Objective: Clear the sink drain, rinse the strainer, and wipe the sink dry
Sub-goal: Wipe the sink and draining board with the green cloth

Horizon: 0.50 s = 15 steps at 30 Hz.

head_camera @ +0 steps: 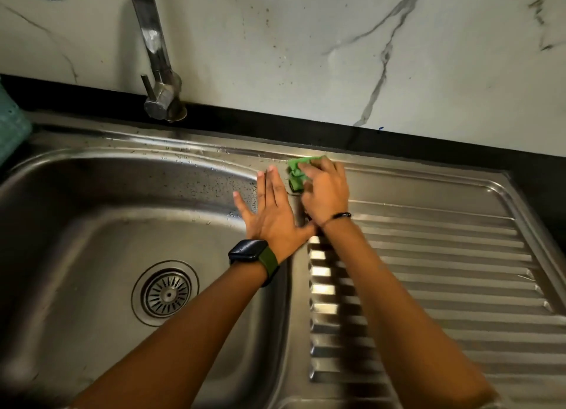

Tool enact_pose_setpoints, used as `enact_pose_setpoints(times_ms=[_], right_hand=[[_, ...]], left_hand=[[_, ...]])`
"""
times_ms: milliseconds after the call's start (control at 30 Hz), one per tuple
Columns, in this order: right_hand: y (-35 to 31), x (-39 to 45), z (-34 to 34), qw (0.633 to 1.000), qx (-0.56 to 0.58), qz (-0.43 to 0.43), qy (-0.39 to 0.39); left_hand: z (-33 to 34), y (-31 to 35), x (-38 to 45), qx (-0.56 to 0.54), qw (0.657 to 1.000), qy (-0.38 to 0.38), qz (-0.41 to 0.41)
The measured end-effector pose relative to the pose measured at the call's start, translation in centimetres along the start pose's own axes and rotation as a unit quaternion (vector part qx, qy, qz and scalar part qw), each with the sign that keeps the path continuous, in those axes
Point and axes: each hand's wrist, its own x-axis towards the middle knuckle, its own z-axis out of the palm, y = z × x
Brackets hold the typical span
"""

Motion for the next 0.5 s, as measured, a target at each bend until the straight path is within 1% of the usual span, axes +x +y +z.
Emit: enact_pose_setpoints(times_ms=[67,100,133,167,267,333,367,433,500], right_hand=[[2.5,-0.8,-1.9,0.994,0.042,-0.074,-0.074],[4.1,-1.2,-3.0,0.989,0.035,-0.1,-0.104],[5.7,-1.8,-4.1,0.988,0.021,-0.101,-0.115],[7.2,-2.6,-5.0,0.992,0.008,-0.076,-0.105],[9.5,-4.8,-6.0,0.998,-0.012,0.06,-0.007],[8.0,-4.7,-4.9,0.99,-0.03,0.138,0.031],[6.6,-4.2,-4.2,0.985,-0.05,0.161,0.038],[3.1,-2.8,-2.6,0.985,-0.075,0.151,0.029],[-0.4,-1.4,-0.9,0.993,-0.06,0.104,0.001]], left_hand=[[-0.3,-0.2,0.2,0.014,1.0,-0.012,0.009],[-0.5,-0.3,0.3,0.018,1.0,-0.015,0.011],[-0.7,-0.4,0.4,0.02,1.0,-0.015,0.014],[-0.8,-0.4,0.3,0.021,1.0,-0.015,0.017],[-0.8,-0.4,0.2,0.009,1.0,-0.013,0.027],[-0.6,-0.4,0.2,-0.004,1.0,-0.012,0.024],[-0.5,-0.3,0.1,-0.007,1.0,-0.012,0.024],[-0.4,-0.1,0.0,-0.004,1.0,-0.011,0.024],[-0.4,0.2,0.0,0.0,1.0,-0.015,0.003]])
